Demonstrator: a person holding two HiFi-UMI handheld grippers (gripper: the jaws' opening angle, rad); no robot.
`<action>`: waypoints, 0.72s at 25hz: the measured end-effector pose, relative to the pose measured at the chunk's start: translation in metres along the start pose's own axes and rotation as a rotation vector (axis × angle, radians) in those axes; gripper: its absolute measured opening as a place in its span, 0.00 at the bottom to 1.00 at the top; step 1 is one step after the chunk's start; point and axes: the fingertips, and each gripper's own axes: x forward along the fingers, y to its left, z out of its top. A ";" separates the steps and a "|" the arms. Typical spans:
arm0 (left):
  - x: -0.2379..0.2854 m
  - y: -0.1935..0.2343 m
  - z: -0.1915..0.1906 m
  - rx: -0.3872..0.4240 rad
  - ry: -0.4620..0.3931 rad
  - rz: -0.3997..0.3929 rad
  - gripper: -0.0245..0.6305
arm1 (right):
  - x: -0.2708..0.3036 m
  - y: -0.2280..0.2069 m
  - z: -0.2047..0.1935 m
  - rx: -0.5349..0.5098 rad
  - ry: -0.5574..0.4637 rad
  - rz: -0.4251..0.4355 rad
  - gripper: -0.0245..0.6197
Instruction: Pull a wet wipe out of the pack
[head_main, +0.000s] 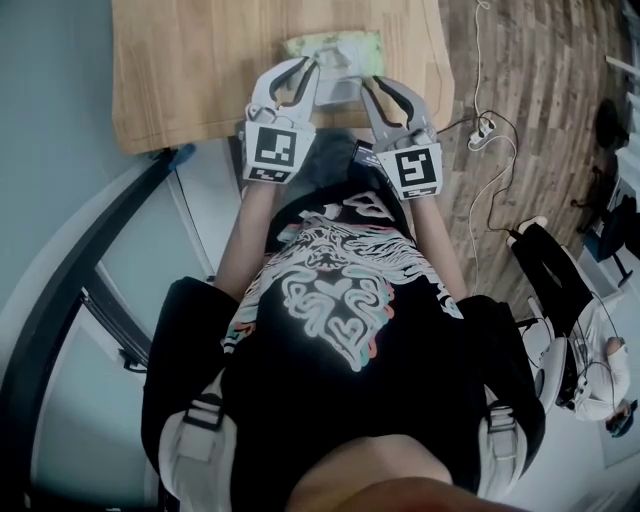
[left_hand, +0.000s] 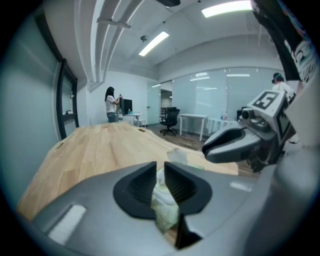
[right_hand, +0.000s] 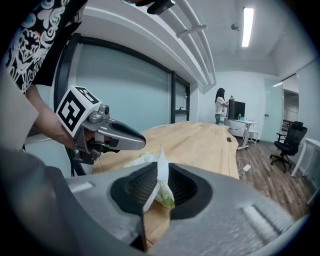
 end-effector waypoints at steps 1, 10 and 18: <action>0.003 -0.001 -0.002 -0.004 0.007 -0.010 0.06 | 0.003 0.000 -0.002 0.000 -0.004 0.005 0.14; 0.032 -0.009 -0.010 -0.058 0.070 -0.128 0.24 | 0.027 0.001 -0.007 -0.028 0.002 0.059 0.18; 0.047 -0.023 -0.016 -0.021 0.154 -0.234 0.24 | 0.036 0.003 -0.007 -0.075 0.044 0.093 0.18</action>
